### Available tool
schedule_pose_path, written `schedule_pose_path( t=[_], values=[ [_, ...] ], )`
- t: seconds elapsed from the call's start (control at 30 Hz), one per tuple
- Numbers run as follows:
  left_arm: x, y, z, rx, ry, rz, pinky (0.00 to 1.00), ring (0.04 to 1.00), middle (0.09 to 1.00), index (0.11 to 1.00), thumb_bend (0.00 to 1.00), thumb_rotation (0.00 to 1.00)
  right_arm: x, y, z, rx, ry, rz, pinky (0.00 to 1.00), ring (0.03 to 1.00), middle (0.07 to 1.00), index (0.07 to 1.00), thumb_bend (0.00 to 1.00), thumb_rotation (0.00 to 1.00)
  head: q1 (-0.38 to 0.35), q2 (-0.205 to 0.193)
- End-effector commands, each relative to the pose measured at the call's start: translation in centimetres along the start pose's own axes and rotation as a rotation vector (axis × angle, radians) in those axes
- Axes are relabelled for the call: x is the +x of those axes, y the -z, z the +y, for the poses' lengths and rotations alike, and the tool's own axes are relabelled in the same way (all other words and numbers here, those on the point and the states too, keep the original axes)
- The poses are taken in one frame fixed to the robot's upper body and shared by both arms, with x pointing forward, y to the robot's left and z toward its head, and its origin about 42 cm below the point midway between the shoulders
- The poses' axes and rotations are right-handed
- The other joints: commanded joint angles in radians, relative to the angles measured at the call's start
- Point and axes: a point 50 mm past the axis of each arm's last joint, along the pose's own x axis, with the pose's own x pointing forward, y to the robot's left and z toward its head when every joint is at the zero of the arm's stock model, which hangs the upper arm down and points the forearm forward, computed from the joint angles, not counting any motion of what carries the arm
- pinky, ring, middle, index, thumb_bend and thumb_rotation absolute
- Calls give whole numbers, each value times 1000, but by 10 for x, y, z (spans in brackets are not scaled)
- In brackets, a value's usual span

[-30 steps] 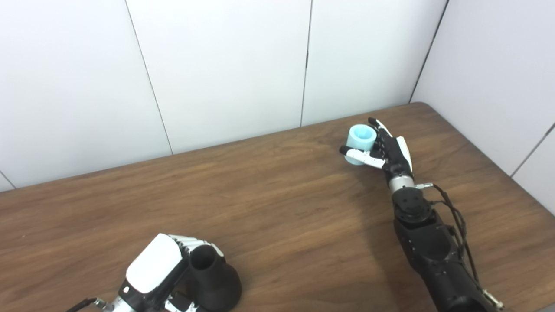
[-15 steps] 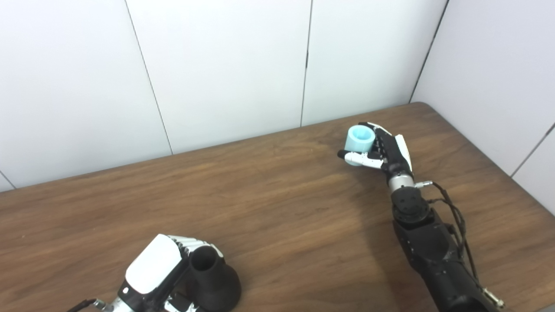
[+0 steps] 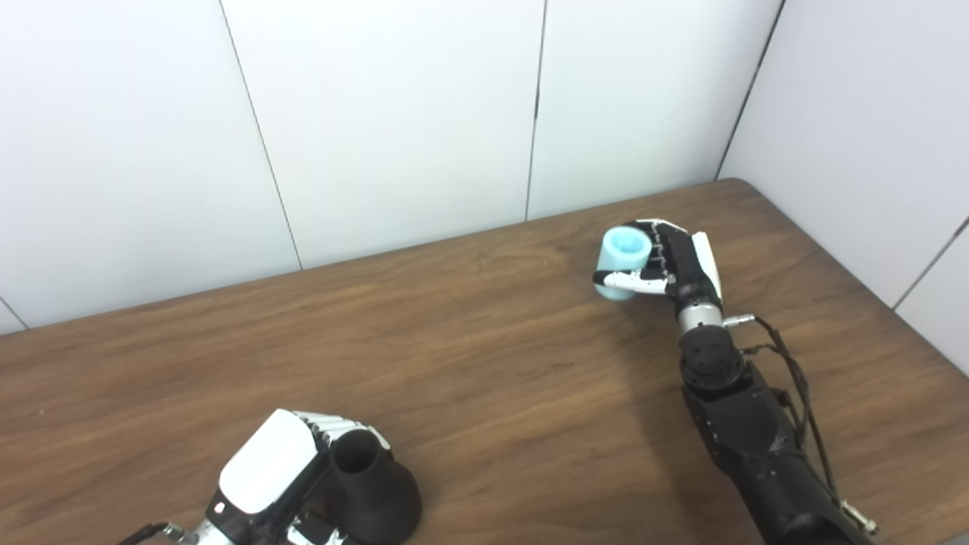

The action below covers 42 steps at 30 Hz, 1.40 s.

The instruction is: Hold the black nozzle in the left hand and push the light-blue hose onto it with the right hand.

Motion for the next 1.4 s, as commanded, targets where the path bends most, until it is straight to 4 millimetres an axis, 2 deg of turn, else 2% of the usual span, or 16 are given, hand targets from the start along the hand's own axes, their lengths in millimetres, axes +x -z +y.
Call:
schedule_pose_path(
  t=[0.0, 0.1, 0.13, 0.2, 0.27, 0.3, 0.33, 0.4, 0.6, 0.77, 0.87, 0.93, 1.0, 1.13, 1.27, 1.37],
  values=[
    [-19, 1, -15, -18, 69, 39, 336, 425, 491, 479, 523, 0, 7, -12, -3, -12, -10, -44, 414, 534, 645, 618, 748, 8, -1, 1],
    [-18, 1, -14, -16, 72, 40, 326, 419, 487, 483, 523, 0, 6, -12, -3, -17, -11, -49, 457, 580, 641, 608, 723, 1, -1, 1],
    [-18, 1, -14, -15, 72, 40, 334, 428, 489, 481, 523, 0, 6, -12, -3, -12, -9, -48, 434, 554, 638, 606, 709, 0, -1, 1],
    [-19, 1, -14, -15, 74, 40, 347, 436, 490, 480, 523, 0, 6, -12, -3, -14, -11, -54, 400, 523, 625, 517, 554, 97, -1, 1],
    [-19, 1, -15, -14, 72, 39, 344, 432, 489, 481, 523, 0, 6, -12, -3, -24, -11, -56, 369, 497, 594, 499, 522, 117, -1, 1],
    [-19, 1, -15, -13, 72, 38, 341, 429, 488, 482, 523, 0, 6, -12, -3, -30, -11, -57, 336, 469, 517, 503, 523, 47, -1, 1],
    [-19, 1, -14, -11, 73, 38, 343, 430, 489, 481, 523, 0, 6, -12, -3, -36, -11, -57, 301, 429, 480, 510, 522, 24, -1, 1],
    [-19, 1, -15, -12, 72, 39, 343, 431, 490, 480, 523, 0, 6, -12, -3, -43, -10, -60, 268, 399, 453, 513, 522, 4, -1, 1],
    [-19, 2, -15, -13, 67, 40, 305, 393, 470, 500, 522, 0, 5, -14, -3, -47, -6, -61, 304, 434, 482, 496, 524, 0, -1, 2],
    [-18, 2, -15, -9, 75, 38, 327, 416, 481, 490, 523, 0, 5, -15, -3, -51, -3, -65, 284, 405, 443, 512, 522, 0, 0, 3],
    [-18, 2, -15, -9, 77, 38, 333, 425, 486, 485, 523, 0, 7, -14, -3, -56, -6, -65, 332, 463, 473, 498, 524, 0, 2, 3],
    [-18, 2, -15, -6, 76, 35, 332, 423, 486, 485, 523, 0, 7, -13, -4, -62, -4, -62, 272, 386, 437, 514, 522, 0, 5, 3],
    [-17, 2, -15, -7, 72, 36, 326, 414, 482, 488, 523, 0, 8, -13, -4, -67, -5, -69, 302, 428, 448, 509, 524, 0, 7, 3],
    [-17, 2, -16, -6, 77, 38, 322, 416, 485, 485, 523, 0, 7, -15, -5, -63, -7, -75, 285, 411, 452, 509, 524, 0, 9, 4],
    [-17, 2, -16, -3, 77, 38, 336, 427, 487, 484, 523, 0, 4, -19, -4, -73, -4, -81, 330, 455, 472, 498, 525, 0, 9, 4],
    [-17, 2, -17, -4, 75, 40, 318, 408, 475, 495, 523, 0, 2, -21, -5, -91, -9, -93, 314, 436, 464, 503, 525, 0, 9, 4]
  ],
)
